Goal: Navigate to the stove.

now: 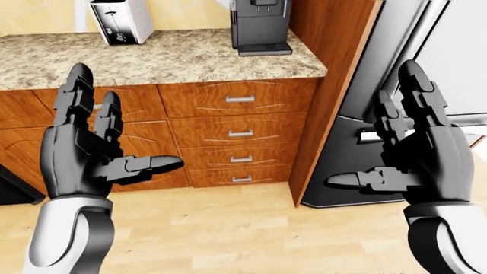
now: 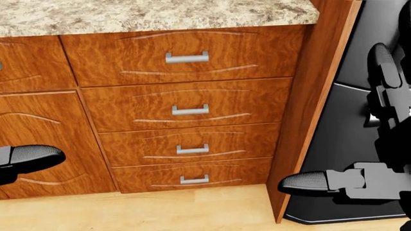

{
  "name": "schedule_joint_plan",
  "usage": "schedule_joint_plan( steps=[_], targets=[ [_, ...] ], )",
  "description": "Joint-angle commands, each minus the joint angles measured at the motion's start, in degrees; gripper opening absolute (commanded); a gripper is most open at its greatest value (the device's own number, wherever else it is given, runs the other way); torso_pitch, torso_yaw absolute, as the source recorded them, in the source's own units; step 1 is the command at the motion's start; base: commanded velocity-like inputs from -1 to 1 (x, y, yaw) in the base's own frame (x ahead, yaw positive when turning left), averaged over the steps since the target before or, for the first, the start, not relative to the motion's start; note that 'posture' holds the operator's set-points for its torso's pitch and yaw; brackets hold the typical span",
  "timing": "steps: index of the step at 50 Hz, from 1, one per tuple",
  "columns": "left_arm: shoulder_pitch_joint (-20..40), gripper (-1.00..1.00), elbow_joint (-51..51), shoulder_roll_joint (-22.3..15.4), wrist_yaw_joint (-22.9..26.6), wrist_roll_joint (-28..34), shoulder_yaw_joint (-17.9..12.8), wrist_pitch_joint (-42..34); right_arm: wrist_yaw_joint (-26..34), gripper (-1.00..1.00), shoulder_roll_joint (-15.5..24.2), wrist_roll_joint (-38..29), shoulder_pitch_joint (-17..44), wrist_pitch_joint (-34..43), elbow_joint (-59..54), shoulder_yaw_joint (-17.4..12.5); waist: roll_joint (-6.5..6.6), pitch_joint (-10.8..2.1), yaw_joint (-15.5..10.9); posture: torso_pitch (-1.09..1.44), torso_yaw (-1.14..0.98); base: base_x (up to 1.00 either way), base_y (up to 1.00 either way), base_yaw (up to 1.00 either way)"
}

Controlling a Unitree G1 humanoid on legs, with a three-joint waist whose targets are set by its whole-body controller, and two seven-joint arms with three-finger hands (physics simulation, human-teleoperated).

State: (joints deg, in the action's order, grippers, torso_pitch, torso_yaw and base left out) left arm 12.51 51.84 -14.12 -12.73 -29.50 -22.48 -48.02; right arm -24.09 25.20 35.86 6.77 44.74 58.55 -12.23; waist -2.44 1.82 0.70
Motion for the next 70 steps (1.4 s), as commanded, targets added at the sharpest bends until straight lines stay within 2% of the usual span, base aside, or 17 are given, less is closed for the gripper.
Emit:
schedule_joint_plan(
  steps=[1, 4, 7, 9, 21, 22, 25, 30, 33, 34, 42, 46, 53, 56, 59, 61, 70],
  targets=[
    [0.9, 1.0, 1.1, -0.4, 0.2, 0.8, -0.5, 2.3, -0.6, 1.0, 0.7, 0.9, 1.0, -1.8, 1.4, -0.3, 0.17, -0.22, -0.1, 0.0, 0.0, 0.0, 0.38, 0.0],
    [0.9, 1.0, 1.3, -0.3, 0.6, 1.4, -0.3, 2.2, -0.5, 1.0, 0.7, 0.7, 0.9, -1.7, 1.4, -0.2, 2.88, 0.28, 0.1, 0.0, 0.0, 0.0, 0.37, 0.0],
    [1.1, 1.0, 1.4, -0.2, 0.6, 1.4, -0.4, 1.9, 0.2, 1.0, -0.1, -0.1, 1.2, -1.2, 1.4, -0.1, 7.52, -1.63, 0.3, 0.0, 0.0, 0.0, 0.36, 0.0],
    [1.4, 1.0, 1.0, 0.0, 0.6, 1.0, -0.5, 1.8, 0.8, 1.0, -0.6, -0.7, 1.2, -0.8, 1.4, -0.2, 5.98, 0.18, -0.2, 0.0, 0.0, 0.0, 0.36, 0.0],
    [0.7, 1.0, 0.7, 0.1, 1.0, 1.8, -0.3, 2.8, 3.4, 1.0, -3.0, -4.2, 0.3, -0.8, 1.4, 0.1, -1.72, -0.04, -0.4, 0.0, 0.0, 0.0, 0.36, 0.0],
    [0.6, 1.0, 0.6, 0.1, 1.0, 1.9, -0.4, 2.9, 3.4, 1.0, -3.0, -4.2, 0.2, -0.9, 1.4, 0.1, 0.09, -0.09, 0.3, 0.0, 0.0, 0.0, 0.36, 0.0],
    [0.7, 1.0, 0.3, 0.2, 1.1, 2.0, -0.4, 3.2, 3.9, 1.0, -3.4, -4.7, 0.1, -0.7, 1.4, 0.1, -1.15, -0.94, -0.2, 0.0, 0.0, 0.0, 0.36, 0.0],
    [0.8, 1.0, 0.0, 0.1, 1.1, 2.0, -0.6, 3.3, 5.0, 1.0, -4.4, -6.0, 0.1, -0.4, 1.4, 0.0, 2.41, 0.23, 0.0, 0.0, 0.0, 0.0, 0.36, 0.0],
    [0.7, 1.0, 0.0, 0.1, 1.1, 2.1, -0.4, 3.4, 5.3, 1.0, -4.6, -6.2, 0.0, -0.4, 1.4, -0.1, 9.11, -1.54, -0.2, 0.0, 0.0, 0.0, 0.37, 0.0],
    [0.7, 1.0, -0.1, 0.1, 1.1, 2.1, -0.3, 3.5, 5.4, 1.0, -4.6, -6.1, 0.0, -0.4, 1.4, -0.1, 5.79, -0.52, -0.5, 0.0, 0.0, 0.0, 0.37, 0.0],
    [0.8, 1.0, 0.1, 0.2, 1.5, 3.0, 0.2, 3.2, 5.6, 1.0, -4.9, -6.2, 0.6, 0.3, 1.4, 0.0, 2.18, 0.12, -0.4, 0.0, 0.0, 0.0, 0.36, 0.0],
    [0.9, 1.0, 0.2, 0.4, 1.8, 3.2, 0.3, 3.0, 5.4, 1.0, -4.8, -5.9, 1.0, 0.7, 1.4, -0.2, -1.52, -0.19, -0.3, 0.0, 0.0, 0.0, 0.36, 0.0],
    [0.9, 1.0, -0.5, 0.7, 2.2, 4.0, 0.9, 3.6, 8.6, 1.0, -7.6, -9.5, 1.3, 1.9, 1.4, 0.2, 0.05, -0.67, -0.2, 0.0, 0.0, 0.0, 0.36, 0.0],
    [0.8, 1.0, -0.8, 0.8, 2.5, 4.3, 1.0, 4.0, 9.3, 1.0, -8.2, -10.3, 1.4, 2.1, 1.4, 0.0, 2.74, 0.12, 0.1, 0.0, 0.0, 0.0, 0.36, 0.0],
    [1.0, 1.0, -0.2, 0.8, 2.2, 3.8, 0.7, 3.2, 8.7, 1.0, -7.7, -9.7, 1.3, 1.9, 1.4, 0.0, 7.77, -1.73, 0.3, 0.0, 0.0, 0.0, 0.36, 0.0],
    [1.0, 1.0, -0.1, 0.8, 2.1, 3.7, 0.7, 3.0, 8.8, 1.0, -7.7, -10.0, 1.2, 1.8, 1.4, 0.2, 6.33, -0.1, -0.2, 0.0, 0.0, 0.0, 0.37, 0.0],
    [0.9, 1.0, -0.2, 0.7, 2.1, 3.5, 0.4, 3.2, 10.7, 1.0, -9.4, -12.4, 0.7, 1.9, 1.4, 0.7, 0.59, 0.13, -0.3, 0.0, 0.0, 0.0, 0.36, 0.0]
  ],
)
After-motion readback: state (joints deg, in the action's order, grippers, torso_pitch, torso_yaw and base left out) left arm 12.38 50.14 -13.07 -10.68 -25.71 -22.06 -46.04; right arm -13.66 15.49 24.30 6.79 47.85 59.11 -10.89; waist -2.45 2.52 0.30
